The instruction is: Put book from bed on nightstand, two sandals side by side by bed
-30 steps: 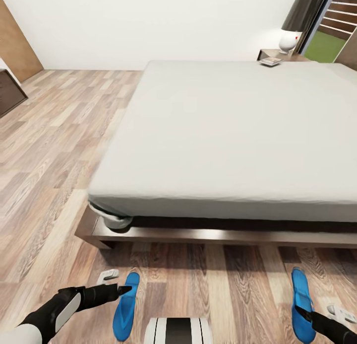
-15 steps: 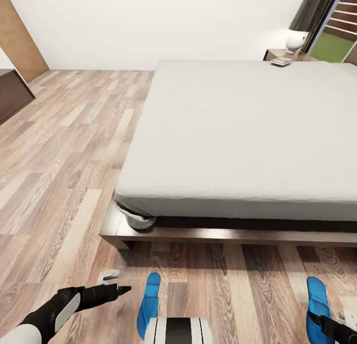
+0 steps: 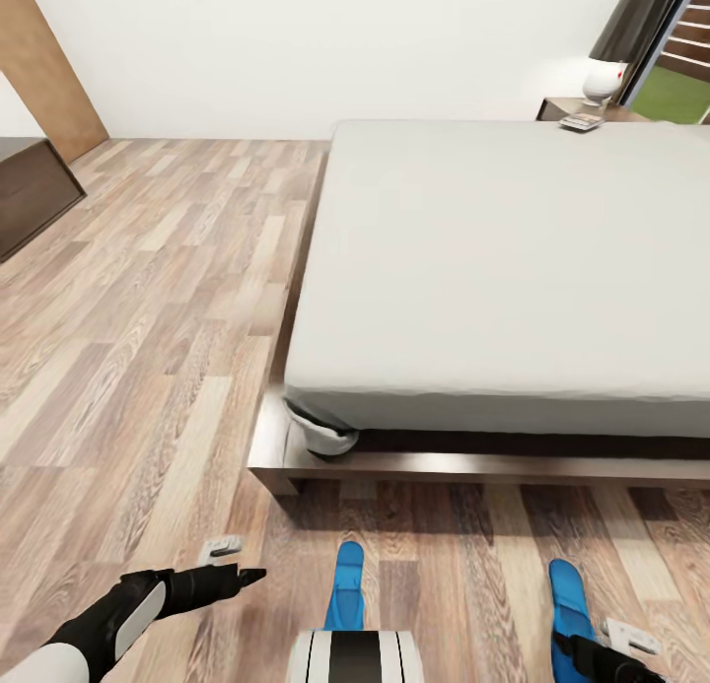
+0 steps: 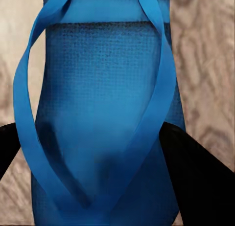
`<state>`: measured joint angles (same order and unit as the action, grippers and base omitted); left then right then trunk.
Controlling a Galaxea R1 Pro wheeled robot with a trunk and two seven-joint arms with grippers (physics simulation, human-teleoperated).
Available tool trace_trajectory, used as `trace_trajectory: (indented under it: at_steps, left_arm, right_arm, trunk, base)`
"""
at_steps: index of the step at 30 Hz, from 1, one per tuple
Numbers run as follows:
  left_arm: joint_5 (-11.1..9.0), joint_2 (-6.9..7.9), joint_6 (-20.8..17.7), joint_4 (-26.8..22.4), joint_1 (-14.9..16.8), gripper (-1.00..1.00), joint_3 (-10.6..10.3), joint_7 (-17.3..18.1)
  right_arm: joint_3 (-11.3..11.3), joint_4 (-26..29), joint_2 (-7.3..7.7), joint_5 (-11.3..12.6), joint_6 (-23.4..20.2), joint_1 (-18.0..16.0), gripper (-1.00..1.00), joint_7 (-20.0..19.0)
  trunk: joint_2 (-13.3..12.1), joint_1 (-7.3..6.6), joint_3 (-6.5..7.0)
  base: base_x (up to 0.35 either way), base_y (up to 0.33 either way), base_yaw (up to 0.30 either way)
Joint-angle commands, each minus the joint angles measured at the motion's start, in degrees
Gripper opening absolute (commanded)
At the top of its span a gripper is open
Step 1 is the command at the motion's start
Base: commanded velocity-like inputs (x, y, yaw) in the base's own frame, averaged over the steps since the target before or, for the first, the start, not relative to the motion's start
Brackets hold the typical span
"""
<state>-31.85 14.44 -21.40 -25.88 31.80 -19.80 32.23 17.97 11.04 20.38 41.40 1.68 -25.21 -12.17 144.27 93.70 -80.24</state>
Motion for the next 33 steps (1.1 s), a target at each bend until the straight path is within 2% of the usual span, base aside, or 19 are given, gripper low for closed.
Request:
trace_trajectory:
  at_steps: [1,3,5,11,13,15,17,19,22,25,33]
  left_arm:
    - [-0.6,0.01,-0.4,0.0,0.0,1.0,-0.2,-0.1]
    - [-0.6,-0.01,-0.4,0.0,0.0,1.0,-0.2,-0.1]
    - [-0.6,-0.02,-0.4,0.0,0.0,1.0,-0.2,-0.1]
    - [-0.6,-0.27,-0.4,0.0,0.0,1.0,-0.3,-0.1]
    - [-0.6,-0.54,-0.4,0.0,0.0,1.0,-0.2,-0.1]
    - [-0.6,-0.65,-0.4,0.0,0.0,1.0,-0.3,-0.2]
    - [-0.6,-0.73,-0.4,0.0,0.0,1.0,-0.3,-0.2]
    - [-0.6,-0.76,-0.4,0.0,0.0,1.0,-0.3,-0.2]
    - [-0.6,-0.74,-0.4,0.0,0.0,1.0,-0.2,-0.2]
    - [-0.6,-0.78,-0.4,0.0,0.0,1.0,-0.2,-0.2]
    - [-0.6,-0.66,-0.4,0.0,0.0,1.0,-0.2,-0.2]
  right_arm:
    - [0.3,0.2,-0.54,-2.2,0.0,-0.1,-1.0,2.7]
    - [0.2,0.6,-0.86,-4.2,-0.1,-0.1,-1.0,5.0]
    - [0.2,0.9,-0.97,-5.0,-0.4,-0.2,-1.0,5.9]
    - [0.1,1.4,-1.04,-5.6,-0.7,-0.4,-1.0,6.6]
    - [0.1,4.0,-1.04,-5.6,-1.1,-0.5,-1.0,6.6]
    - [0.1,8.6,-1.04,-5.5,-4.1,-0.5,-1.0,6.5]
    - [0.1,13.1,-1.08,-5.5,-9.8,-0.5,-1.0,6.5]
    - [0.1,17.6,-2.19,-5.7,-15.1,-0.5,-1.0,6.9]
    - [0.1,19.0,-3.54,-5.9,-16.5,-0.5,-1.0,10.1]
    - [0.0,19.5,-3.79,-5.7,-17.1,-0.5,-1.0,12.6]
    - [-0.1,19.6,-3.9,-6.0,-17.8,-0.5,-1.0,13.7]
  trunk:
    - [0.0,-0.01,-0.03]
    - [0.0,-0.01,-0.03]
    - [0.0,-0.01,-0.03]
    - [0.0,-0.01,-0.03]
    - [0.0,-0.01,-0.03]
    - [0.0,-0.01,-0.03]
    - [0.0,-0.01,-0.03]
    - [0.0,-0.01,-0.03]
    - [0.0,-0.01,-0.03]
    - [0.0,-0.01,-0.03]
    - [0.0,-0.01,-0.03]
  base:
    - [0.0,0.312,0.0]
    - [0.0,0.312,0.0]
    - [0.0,0.283,0.0]
    - [0.0,0.07,0.0]
    - [0.0,0.008,0.0]
    - [0.0,0.003,0.0]
    - [0.0,0.001,0.0]
    - [0.0,0.0,0.0]
    - [0.0,0.0,0.0]
    - [0.0,0.0,0.0]
    - [0.0,0.077,0.0]
